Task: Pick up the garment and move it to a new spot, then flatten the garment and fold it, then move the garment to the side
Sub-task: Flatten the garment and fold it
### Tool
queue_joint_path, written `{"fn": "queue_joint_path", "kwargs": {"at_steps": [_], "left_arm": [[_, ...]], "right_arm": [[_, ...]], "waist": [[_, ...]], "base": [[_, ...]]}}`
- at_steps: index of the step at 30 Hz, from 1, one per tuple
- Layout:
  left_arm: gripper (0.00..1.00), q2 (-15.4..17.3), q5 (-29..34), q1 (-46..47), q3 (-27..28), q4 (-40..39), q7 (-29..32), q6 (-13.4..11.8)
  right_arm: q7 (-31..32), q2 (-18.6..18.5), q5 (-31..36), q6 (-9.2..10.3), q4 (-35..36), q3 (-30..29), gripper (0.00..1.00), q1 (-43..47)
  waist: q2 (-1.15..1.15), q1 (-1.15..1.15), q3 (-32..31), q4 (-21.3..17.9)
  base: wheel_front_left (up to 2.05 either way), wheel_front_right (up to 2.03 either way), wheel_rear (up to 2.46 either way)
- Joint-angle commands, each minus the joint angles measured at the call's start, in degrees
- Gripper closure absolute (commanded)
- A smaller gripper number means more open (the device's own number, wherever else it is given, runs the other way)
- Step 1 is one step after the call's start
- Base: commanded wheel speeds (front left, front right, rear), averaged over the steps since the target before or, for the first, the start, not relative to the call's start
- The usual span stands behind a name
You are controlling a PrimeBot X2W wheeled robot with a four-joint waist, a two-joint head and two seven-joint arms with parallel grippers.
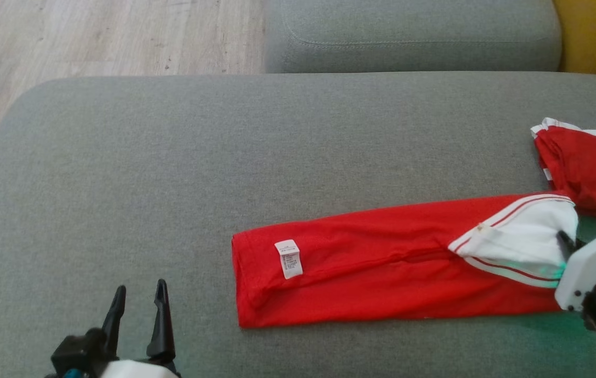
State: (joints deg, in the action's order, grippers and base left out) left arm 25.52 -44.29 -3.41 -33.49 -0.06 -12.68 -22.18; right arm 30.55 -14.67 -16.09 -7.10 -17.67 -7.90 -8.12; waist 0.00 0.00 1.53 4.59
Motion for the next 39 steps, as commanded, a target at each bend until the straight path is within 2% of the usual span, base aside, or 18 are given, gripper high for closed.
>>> {"fn": "queue_joint_path", "kwargs": {"at_steps": [1,6,10,16,24,28,31,35,37,38,39], "left_arm": [[0.00,0.5,0.5,3.4,1.7,-1.0,-0.6,0.2],[0.00,0.2,0.5,3.9,1.2,-0.4,-0.5,0.6],[0.00,0.2,0.4,3.6,1.0,-0.1,-0.5,0.7],[0.00,0.0,0.5,3.7,0.2,-0.2,-0.1,1.0],[0.00,-0.1,0.9,4.6,-1.1,-0.5,0.8,1.4],[0.00,-0.3,1.1,4.9,-1.7,-0.3,1.2,1.6],[0.00,-0.8,1.2,5.4,-2.5,0.2,1.5,2.0],[0.00,-1.2,1.2,5.7,-3.0,0.8,1.5,2.3],[0.00,-1.4,1.2,5.8,-3.2,1.1,1.5,2.4],[0.00,-1.4,1.2,5.8,-3.3,1.2,1.5,2.4],[0.00,-1.4,1.2,5.8,-3.3,1.2,1.5,2.4]], "right_arm": [[0.0,-0.4,-0.6,-0.39,3.3,1.2,1.00,-1.4],[0.3,2.2,-2.3,-0.39,9.2,5.5,1.00,-0.7],[0.2,5.7,-4.1,-0.39,13.6,10.5,1.00,0.1],[-1.0,11.2,-7.5,-0.39,14.9,19.6,1.00,1.5],[-7.7,11.8,-15.9,-0.39,7.1,29.7,1.00,-1.9],[-10.7,11.8,-19.2,-0.39,1.8,33.2,1.00,-5.1],[-13.2,11.8,-22.4,-0.39,-4.9,37.1,1.00,-8.8],[-14.8,11.8,-24.9,-0.39,-9.8,40.5,0.98,-11.5],[-16.3,11.8,-26.6,-0.39,-11.2,42.0,0.39,-12.8],[-17.0,11.8,-27.8,-0.39,-11.6,43.0,0.00,-13.4],[-17.0,11.8,-27.8,-0.39,-11.6,43.0,0.00,-13.4]], "waist": [[0.00,0.00,0.0,0.1],[0.00,0.00,-0.7,1.4],[0.00,0.00,-1.9,2.9],[0.00,0.00,-2.7,5.7],[0.00,0.00,-2.7,10.1],[0.00,0.00,-2.7,12.2],[0.00,0.00,-2.8,14.2],[0.00,0.00,-2.8,15.0],[0.00,0.00,-2.9,15.3],[0.00,0.00,-3.0,15.3],[0.00,0.00,-3.0,15.3]], "base": [[0.00,0.00,0.00],[0.00,0.00,0.00],[0.00,0.00,0.00],[0.00,0.00,0.00],[0.00,0.00,0.00],[0.00,0.00,0.00],[0.00,0.00,0.00],[0.00,0.00,0.00],[0.00,0.00,0.00],[0.00,0.00,0.00],[0.00,0.00,0.00]]}}
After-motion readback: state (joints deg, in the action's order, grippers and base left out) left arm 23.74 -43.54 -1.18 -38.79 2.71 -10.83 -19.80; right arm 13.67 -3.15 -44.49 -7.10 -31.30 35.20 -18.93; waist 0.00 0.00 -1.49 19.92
